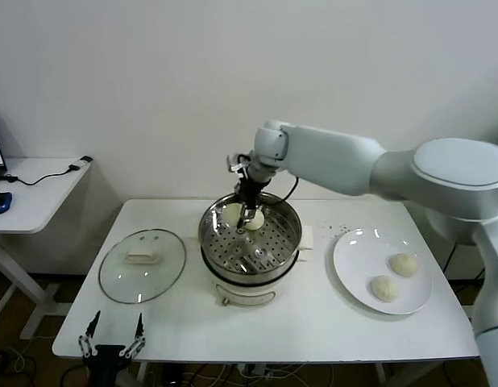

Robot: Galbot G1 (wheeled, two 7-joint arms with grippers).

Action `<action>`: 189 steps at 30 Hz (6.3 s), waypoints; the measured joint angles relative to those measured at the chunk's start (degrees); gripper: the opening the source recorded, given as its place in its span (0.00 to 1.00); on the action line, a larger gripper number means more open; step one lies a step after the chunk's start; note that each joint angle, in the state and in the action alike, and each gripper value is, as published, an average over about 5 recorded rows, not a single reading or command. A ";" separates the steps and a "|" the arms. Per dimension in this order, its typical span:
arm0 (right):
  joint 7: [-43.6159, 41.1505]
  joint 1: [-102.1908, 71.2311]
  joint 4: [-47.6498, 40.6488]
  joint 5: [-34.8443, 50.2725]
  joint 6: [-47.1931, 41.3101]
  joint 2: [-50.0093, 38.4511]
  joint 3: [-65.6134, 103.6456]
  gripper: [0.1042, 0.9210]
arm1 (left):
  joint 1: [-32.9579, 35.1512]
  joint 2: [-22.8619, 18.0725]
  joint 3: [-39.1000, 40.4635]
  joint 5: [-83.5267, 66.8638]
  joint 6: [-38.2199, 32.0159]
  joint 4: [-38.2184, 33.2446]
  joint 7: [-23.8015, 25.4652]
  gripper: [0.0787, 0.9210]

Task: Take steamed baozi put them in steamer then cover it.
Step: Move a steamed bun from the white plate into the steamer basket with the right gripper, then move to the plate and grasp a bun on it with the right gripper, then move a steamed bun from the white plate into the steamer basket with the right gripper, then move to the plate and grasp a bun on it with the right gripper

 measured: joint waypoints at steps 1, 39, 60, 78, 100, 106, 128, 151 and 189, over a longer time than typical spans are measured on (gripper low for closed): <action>0.03 -0.50 -0.23 -0.20 0.00 0.37 -0.03 0.75 | -0.02 0.00 0.02 -0.01 0.00 0.10 0.00 0.88; -4.11 8.93 13.17 -2.06 2.55 -18.61 -1.79 0.88 | -0.04 0.35 0.29 0.36 0.54 -0.28 -0.56 0.88; -7.55 -13.82 23.63 -30.03 8.14 -49.89 16.01 0.88 | 0.47 -0.93 0.00 2.27 1.36 -1.01 -0.71 0.88; -7.48 -30.14 16.60 -42.40 10.34 -50.16 29.21 0.88 | 0.15 -1.96 0.01 3.28 1.51 -0.48 -0.74 0.88; -7.88 -32.31 11.50 -44.34 11.48 -45.11 31.33 0.76 | -0.52 -1.90 -0.20 3.46 1.84 0.57 -0.72 0.88; -8.53 -30.86 10.56 -43.61 12.22 -44.62 30.43 0.71 | -0.50 -1.91 -0.18 3.50 1.85 0.55 -0.72 0.88; -16.29 1.62 11.93 -40.90 38.87 -29.51 13.28 0.71 | 0.40 -2.04 0.20 3.76 1.89 -0.29 -0.71 0.88; -18.17 0.26 16.26 -48.31 50.99 -6.97 12.62 0.71 | 0.50 -2.55 -0.68 2.59 1.74 0.55 -0.83 0.88; -16.35 -1.85 17.50 -47.65 51.41 -7.58 12.94 0.88 | 0.53 -2.42 -0.47 2.81 1.38 1.07 -1.10 0.88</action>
